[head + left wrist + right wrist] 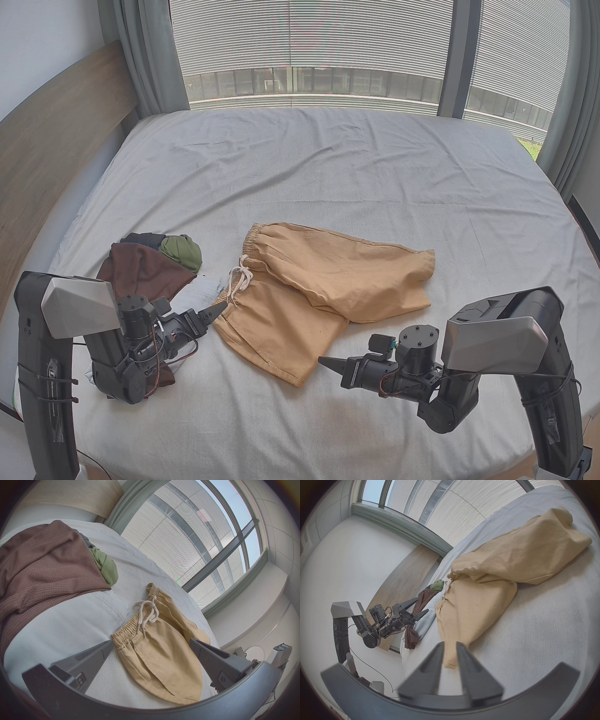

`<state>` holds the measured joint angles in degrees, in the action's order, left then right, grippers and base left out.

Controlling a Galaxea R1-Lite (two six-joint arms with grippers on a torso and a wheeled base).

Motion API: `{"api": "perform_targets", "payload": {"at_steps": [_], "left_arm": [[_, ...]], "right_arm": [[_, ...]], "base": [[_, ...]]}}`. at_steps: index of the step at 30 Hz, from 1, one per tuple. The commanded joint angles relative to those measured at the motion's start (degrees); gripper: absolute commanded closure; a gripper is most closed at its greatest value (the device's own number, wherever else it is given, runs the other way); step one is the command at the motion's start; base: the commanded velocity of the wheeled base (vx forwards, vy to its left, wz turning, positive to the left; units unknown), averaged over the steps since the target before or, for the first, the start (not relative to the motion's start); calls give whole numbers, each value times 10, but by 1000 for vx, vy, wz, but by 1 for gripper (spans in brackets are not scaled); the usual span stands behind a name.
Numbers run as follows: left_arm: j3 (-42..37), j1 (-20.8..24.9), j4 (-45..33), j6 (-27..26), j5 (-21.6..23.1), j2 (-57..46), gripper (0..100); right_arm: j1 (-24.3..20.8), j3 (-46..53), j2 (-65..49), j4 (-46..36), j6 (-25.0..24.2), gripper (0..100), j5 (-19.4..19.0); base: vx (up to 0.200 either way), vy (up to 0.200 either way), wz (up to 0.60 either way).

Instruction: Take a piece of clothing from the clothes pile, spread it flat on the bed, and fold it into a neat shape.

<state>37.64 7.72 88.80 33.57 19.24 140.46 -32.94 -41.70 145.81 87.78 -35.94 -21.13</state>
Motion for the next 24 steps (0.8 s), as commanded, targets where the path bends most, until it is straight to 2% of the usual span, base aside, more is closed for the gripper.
{"api": "perform_targets", "payload": {"at_steps": [1,7,17,22,23,24], "left_arm": [[-1,-1,1,0,0,0,0],[-1,1,1,0,0,-2,0],[-1,-1,1,-1,-1,-2,0],[-1,-2,1,0,-1,-5,0],[0,-2,1,0,-1,-5,0],[0,-2,1,0,-1,-5,0]], "right_arm": [[-3,-7,4,0,0,0,-1],[-6,-44,38,-9,-1,0,-1],[-14,-138,45,-121,-1,0,2],[-14,-176,62,-131,-2,0,6],[-14,-180,62,-131,-2,100,12],[-15,-181,62,-131,-2,100,18]], "base": [[0,0,0],[0,0,0],[0,0,0],[0,0,0],[0,0,0],[0,0,0]]}}
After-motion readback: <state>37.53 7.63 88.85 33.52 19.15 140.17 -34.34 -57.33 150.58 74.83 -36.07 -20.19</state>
